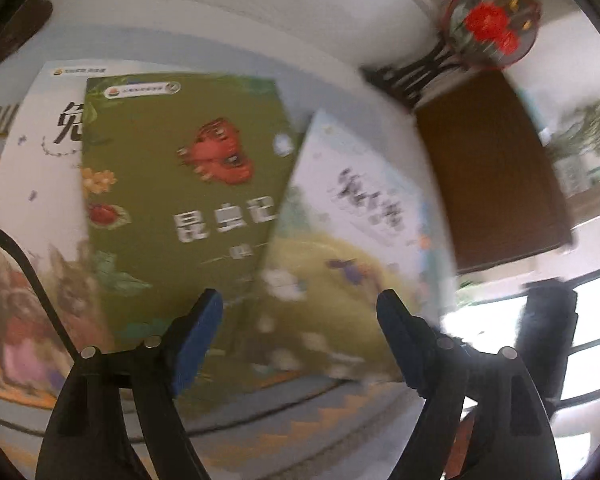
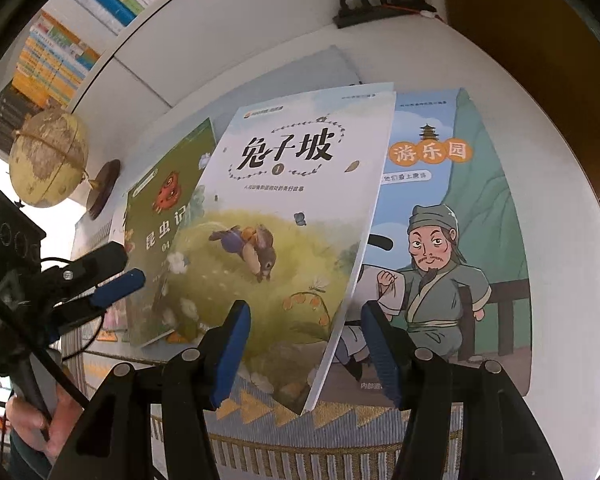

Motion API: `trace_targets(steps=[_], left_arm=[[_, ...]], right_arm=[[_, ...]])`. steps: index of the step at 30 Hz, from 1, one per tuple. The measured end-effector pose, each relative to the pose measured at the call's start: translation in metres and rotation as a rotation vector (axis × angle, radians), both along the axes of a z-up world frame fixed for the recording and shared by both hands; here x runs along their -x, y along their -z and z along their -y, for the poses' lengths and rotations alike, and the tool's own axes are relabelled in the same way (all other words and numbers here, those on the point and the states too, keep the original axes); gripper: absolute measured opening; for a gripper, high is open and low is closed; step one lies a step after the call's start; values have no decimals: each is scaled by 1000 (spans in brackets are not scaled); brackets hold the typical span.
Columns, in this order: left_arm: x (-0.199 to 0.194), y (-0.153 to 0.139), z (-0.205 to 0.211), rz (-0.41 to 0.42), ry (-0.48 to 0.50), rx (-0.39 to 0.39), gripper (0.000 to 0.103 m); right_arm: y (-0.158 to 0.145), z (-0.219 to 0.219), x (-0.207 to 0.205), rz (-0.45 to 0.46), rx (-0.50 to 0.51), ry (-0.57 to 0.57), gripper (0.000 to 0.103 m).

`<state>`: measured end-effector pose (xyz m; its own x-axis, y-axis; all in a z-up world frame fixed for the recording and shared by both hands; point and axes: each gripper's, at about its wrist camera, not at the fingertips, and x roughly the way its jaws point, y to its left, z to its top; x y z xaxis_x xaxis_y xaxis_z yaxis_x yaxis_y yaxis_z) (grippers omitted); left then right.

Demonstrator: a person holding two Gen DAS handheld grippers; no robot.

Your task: Organize books

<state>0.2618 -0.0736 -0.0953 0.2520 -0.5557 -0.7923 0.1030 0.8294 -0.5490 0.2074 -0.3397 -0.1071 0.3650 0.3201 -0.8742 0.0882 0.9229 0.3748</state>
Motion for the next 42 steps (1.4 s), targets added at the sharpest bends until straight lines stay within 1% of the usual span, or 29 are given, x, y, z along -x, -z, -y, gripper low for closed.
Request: trace_targets(steps=[1, 3, 4, 5, 7, 9, 11, 13, 14, 15, 16, 17, 18, 19, 20, 23, 24, 27, 28, 30, 33, 36, 39, 42], left_arm=[[1, 1, 0, 19, 16, -15, 79], [3, -3, 6, 44, 62, -77, 79], [4, -3, 12, 44, 88, -90, 79], [6, -3, 15, 48, 102, -91, 79], [7, -1, 22, 24, 141, -53, 84], [9, -1, 22, 19, 146, -45, 84], [7, 0, 18, -5, 132, 27, 84], [9, 7, 4, -52, 86, 180, 84], [10, 10, 1, -66, 70, 233, 84], [13, 14, -1, -79, 62, 306, 81], [16, 19, 2, -116, 77, 393, 77], [19, 23, 9, -148, 86, 435, 77], [19, 22, 18, -146, 96, 414, 77], [22, 20, 29, -124, 117, 359, 77], [25, 18, 35, -107, 131, 329, 77], [27, 10, 37, -97, 121, 316, 77], [25, 5, 33, -78, 107, 291, 76], [12, -9, 19, -16, 47, 207, 77], [7, -13, 14, 3, 24, 182, 79], [-1, -18, 8, 35, 4, 126, 80], [-17, -25, 8, 64, 22, 116, 80], [-40, -32, 30, 95, 76, 94, 80], [-71, -31, 54, 115, 117, 43, 80], [-98, -29, 69, 134, 135, -11, 80]], right_arm=[[0, -1, 0, -1, 5, 0, 57], [0, -4, -1, -5, 11, 0, 57], [-1, -6, -2, -8, 16, -2, 57], [-1, -9, -2, -11, 22, -4, 57], [0, -13, -3, -20, 7, -11, 58], [-1, -16, -3, -23, 36, -11, 59], [-1, -16, -1, -21, 59, -18, 60], [-2, -12, 1, -24, 69, -8, 60], [-1, -6, 2, -27, 59, 5, 60], [-1, 0, 2, -30, 40, 16, 60], [-2, 4, 3, -32, 18, 23, 60], [0, 10, 4, -39, -55, 24, 60], [2, 12, 5, -47, -104, 25, 60], [3, 13, 6, -55, -136, 29, 59], [3, 11, 8, -53, -135, 28, 59], [-1, 4, 12, -38, -72, 10, 59], [-1, 4, 13, -37, -58, 6, 59], [-1, 7, 18, -41, -59, 14, 59], [-1, 8, 18, -43, -62, 20, 59], [-1, 9, 17, -45, -63, 29, 59], [-1, 6, 15, -44, -42, 23, 59], [-2, 3, 12, -42, -23, 17, 59], [-2, 2, 12, -40, -17, 15, 59], [-2, 2, 12, -40, -20, 15, 59]])
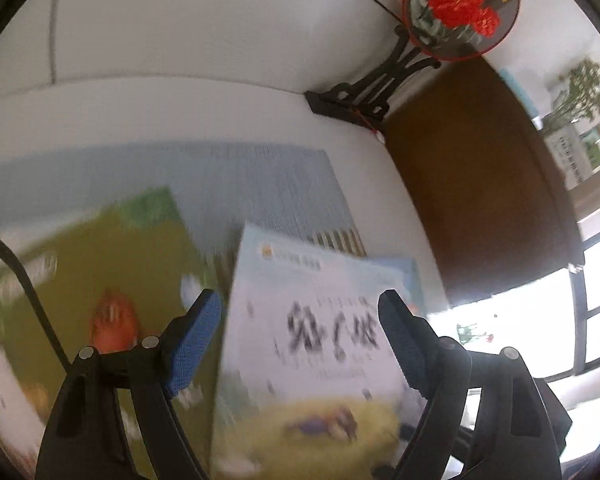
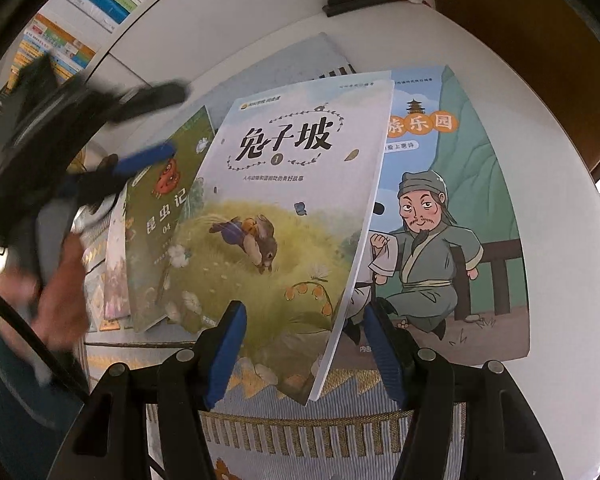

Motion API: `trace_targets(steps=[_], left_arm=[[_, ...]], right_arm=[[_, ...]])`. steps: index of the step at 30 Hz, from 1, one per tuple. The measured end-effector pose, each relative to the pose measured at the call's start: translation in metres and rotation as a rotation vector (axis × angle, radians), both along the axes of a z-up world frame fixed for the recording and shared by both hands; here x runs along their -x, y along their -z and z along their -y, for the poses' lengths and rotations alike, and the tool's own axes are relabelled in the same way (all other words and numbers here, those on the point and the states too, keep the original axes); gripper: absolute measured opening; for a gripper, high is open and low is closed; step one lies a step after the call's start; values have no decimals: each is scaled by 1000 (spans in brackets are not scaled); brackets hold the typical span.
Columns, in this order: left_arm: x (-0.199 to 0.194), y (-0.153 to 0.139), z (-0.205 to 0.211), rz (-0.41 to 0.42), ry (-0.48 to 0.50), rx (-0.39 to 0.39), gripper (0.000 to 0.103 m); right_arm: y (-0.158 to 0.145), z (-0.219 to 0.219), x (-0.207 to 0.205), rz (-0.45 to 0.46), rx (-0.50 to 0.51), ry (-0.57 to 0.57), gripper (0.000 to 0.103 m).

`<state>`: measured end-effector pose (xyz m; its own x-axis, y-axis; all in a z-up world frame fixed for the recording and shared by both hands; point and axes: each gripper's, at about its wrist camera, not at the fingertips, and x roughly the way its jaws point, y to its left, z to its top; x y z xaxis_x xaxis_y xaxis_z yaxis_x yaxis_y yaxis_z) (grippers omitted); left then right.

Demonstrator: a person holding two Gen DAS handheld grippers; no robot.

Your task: Organize books

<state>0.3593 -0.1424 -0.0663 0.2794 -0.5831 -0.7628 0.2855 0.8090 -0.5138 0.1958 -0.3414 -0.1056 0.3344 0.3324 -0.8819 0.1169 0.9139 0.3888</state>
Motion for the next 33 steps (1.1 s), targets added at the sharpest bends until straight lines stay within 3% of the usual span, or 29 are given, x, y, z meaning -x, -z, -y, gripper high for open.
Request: trace_targets(steps=[7, 18, 23, 29, 33], left_arm=[[-18, 25, 14, -30, 53, -82, 80], [5, 26, 11, -43, 111, -39, 80], [28, 28, -11, -78, 58, 47, 80], [55, 44, -58, -225, -44, 280, 80], [73, 49, -71, -251, -64, 337, 80]], right_arm=[[0, 1, -1, 1, -5, -11, 60], [0, -2, -10, 9, -3, -14, 60], [0, -2, -11, 22, 1, -12, 61], [1, -2, -8, 49, -4, 3, 63], [-1, -4, -4, 59, 7, 10, 63]])
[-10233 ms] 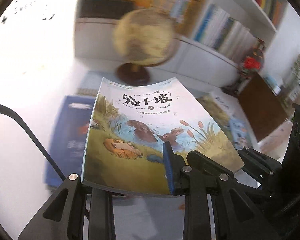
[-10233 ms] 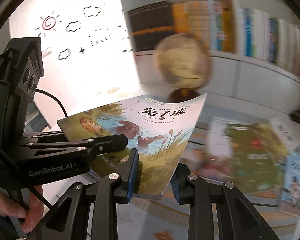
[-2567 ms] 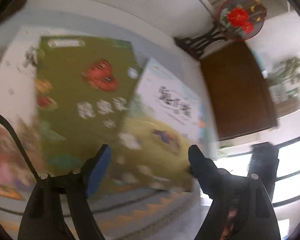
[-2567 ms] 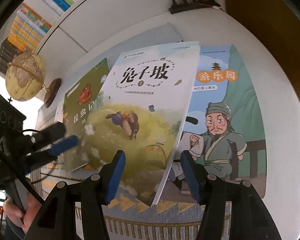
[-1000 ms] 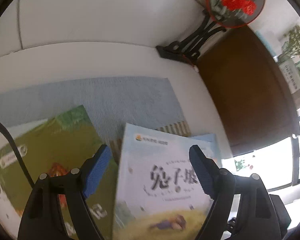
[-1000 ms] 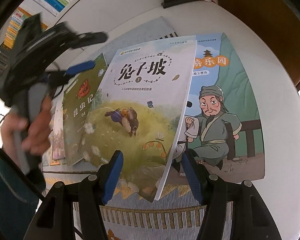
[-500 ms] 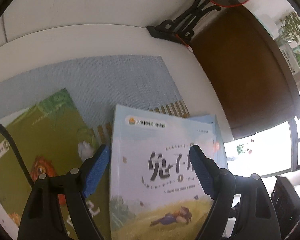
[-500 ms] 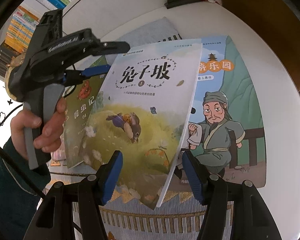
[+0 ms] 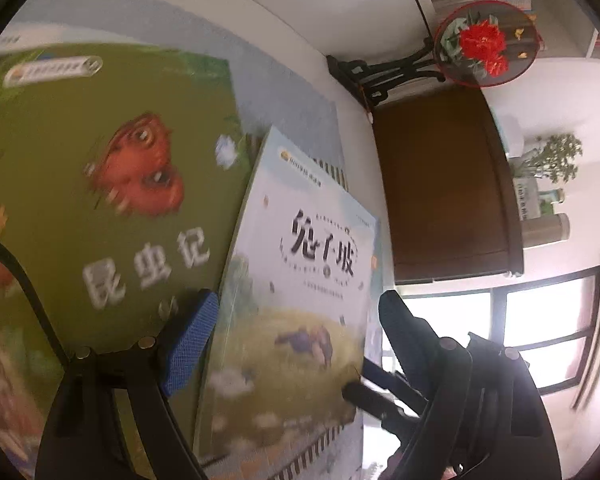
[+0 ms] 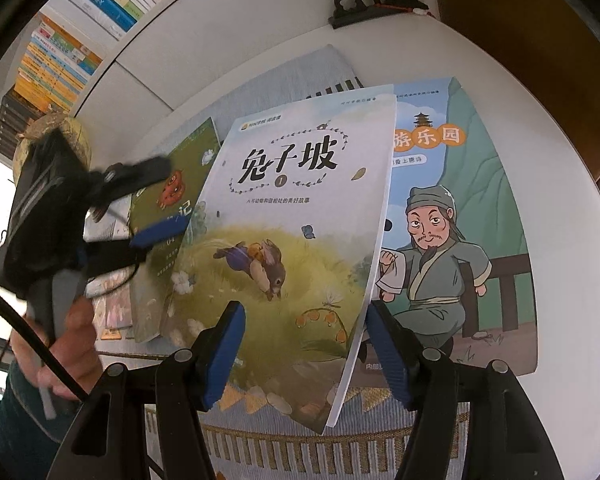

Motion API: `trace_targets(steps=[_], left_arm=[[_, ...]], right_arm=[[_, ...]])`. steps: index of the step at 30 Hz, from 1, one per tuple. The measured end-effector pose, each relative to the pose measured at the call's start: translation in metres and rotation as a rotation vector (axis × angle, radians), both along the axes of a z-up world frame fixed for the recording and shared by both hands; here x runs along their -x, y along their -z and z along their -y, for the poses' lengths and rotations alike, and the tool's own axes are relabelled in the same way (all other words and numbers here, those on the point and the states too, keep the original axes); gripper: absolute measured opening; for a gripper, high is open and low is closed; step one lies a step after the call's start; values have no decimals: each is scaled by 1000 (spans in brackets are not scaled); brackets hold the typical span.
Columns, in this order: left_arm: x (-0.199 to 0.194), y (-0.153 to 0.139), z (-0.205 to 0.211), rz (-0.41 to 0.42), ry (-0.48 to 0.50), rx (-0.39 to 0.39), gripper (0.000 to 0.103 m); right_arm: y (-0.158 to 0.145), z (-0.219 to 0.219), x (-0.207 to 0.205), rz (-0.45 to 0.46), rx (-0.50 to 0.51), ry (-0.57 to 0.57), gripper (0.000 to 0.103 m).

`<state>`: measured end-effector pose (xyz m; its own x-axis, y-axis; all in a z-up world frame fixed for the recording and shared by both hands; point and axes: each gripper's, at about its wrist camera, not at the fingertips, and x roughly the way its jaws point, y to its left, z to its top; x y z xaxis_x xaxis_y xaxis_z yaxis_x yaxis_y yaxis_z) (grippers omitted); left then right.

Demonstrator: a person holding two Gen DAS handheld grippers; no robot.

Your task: Organize books

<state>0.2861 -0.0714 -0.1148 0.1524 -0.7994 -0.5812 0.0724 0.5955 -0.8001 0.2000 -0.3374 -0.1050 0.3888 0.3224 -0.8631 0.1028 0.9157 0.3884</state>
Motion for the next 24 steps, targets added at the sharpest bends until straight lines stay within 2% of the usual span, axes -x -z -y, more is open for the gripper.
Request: trace_targets(steps=[2, 5, 7, 11, 17, 24], left_arm=[[6, -2, 1, 17, 4, -17, 80], [11, -8, 12, 61, 36, -87, 80], [13, -9, 14, 66, 49, -99, 81], [18, -3, 10, 13, 47, -45, 81], [55, 3, 17, -44, 90, 9, 81], [97, 6, 29, -77, 130, -74, 81]], right_arm=[[0, -1, 1, 1, 4, 0, 64], [0, -3, 1, 3, 10, -5, 64], [0, -3, 2, 1, 10, -4, 64], [-1, -1, 7, -9, 20, 3, 64], [-2, 12, 21, -33, 66, 10, 64], [-1, 24, 39, -74, 94, -7, 63]])
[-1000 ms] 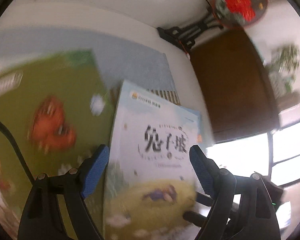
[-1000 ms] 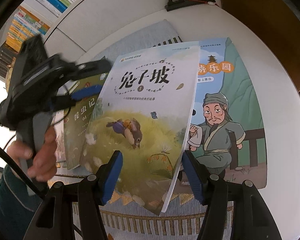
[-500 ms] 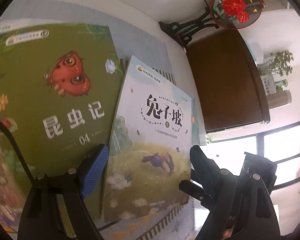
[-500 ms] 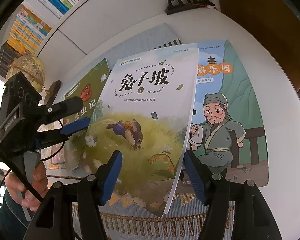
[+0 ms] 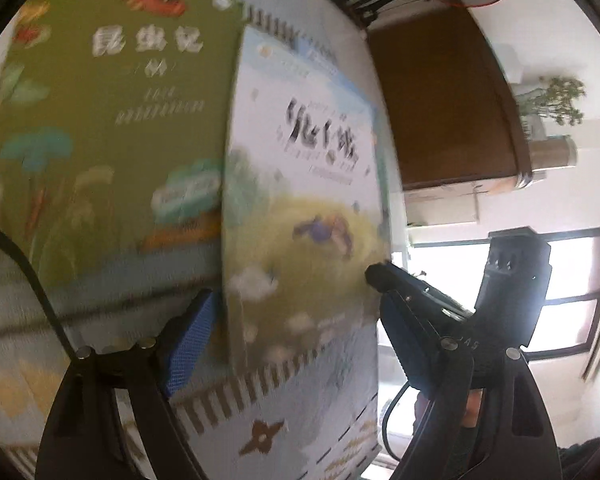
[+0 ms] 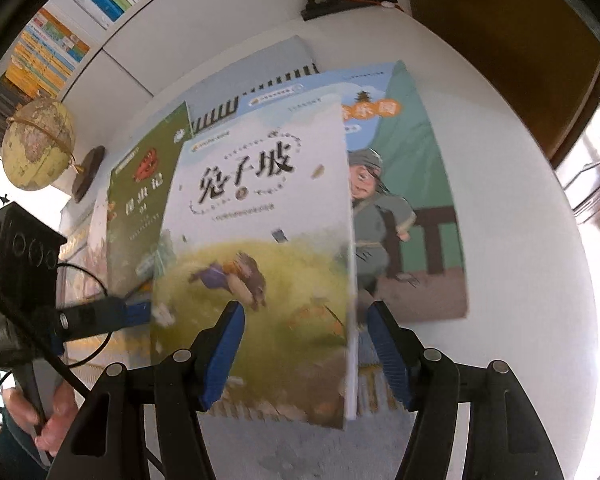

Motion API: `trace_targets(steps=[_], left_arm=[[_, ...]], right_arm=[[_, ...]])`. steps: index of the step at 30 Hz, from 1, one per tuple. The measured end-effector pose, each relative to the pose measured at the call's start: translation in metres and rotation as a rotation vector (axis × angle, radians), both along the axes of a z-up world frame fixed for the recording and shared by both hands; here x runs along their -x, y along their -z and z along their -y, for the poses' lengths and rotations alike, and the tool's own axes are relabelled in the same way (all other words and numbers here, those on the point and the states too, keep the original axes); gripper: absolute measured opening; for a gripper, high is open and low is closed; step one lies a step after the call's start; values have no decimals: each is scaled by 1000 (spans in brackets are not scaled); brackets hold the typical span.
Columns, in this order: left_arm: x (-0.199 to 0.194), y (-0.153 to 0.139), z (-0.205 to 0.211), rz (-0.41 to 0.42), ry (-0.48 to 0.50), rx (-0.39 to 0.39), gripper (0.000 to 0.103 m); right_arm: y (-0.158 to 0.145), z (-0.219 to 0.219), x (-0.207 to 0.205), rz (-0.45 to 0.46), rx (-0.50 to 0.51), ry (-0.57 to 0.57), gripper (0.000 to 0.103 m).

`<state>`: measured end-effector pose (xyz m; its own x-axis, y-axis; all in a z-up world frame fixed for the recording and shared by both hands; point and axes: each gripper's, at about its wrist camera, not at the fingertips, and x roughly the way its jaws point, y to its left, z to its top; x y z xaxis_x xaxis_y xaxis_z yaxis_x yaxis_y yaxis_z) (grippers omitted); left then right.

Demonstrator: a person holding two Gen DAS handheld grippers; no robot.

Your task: Organize books

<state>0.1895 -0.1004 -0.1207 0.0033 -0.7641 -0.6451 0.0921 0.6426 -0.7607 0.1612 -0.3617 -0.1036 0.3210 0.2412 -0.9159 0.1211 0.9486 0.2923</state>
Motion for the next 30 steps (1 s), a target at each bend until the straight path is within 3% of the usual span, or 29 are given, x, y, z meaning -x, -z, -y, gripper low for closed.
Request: trace_targets(steps=[3, 6, 12, 14, 17, 19, 22, 24, 28, 30], left_arm=[[4, -3, 3, -10, -15, -32, 81], [5, -3, 9, 1, -13, -14, 82], [14, -16, 4, 11, -46, 217, 79], [15, -20, 5, 17, -53, 245, 74], [16, -18, 6, 21, -88, 188, 54], [16, -10, 5, 12, -115, 118, 31], [19, 4, -1, -31, -162, 93, 11], [18, 4, -3, -35, -175, 124, 10], [14, 8, -5, -150, -224, 340, 10], [11, 4, -2, -159, -215, 377, 11]], right_arm=[[9, -2, 6, -39, -11, -5, 64], [7, -10, 11, -20, -16, -31, 63], [8, -14, 18, -5, -40, -48, 63], [8, -6, 20, 6, -88, -24, 62], [11, 9, 23, 9, -179, 27, 55], [12, 18, 27, 8, -244, 63, 48], [14, 28, 31, 5, -292, 94, 42], [19, 31, 34, -6, -317, 114, 42], [20, 39, 34, -13, -375, 145, 42], [24, 46, 34, -22, -434, 171, 43]])
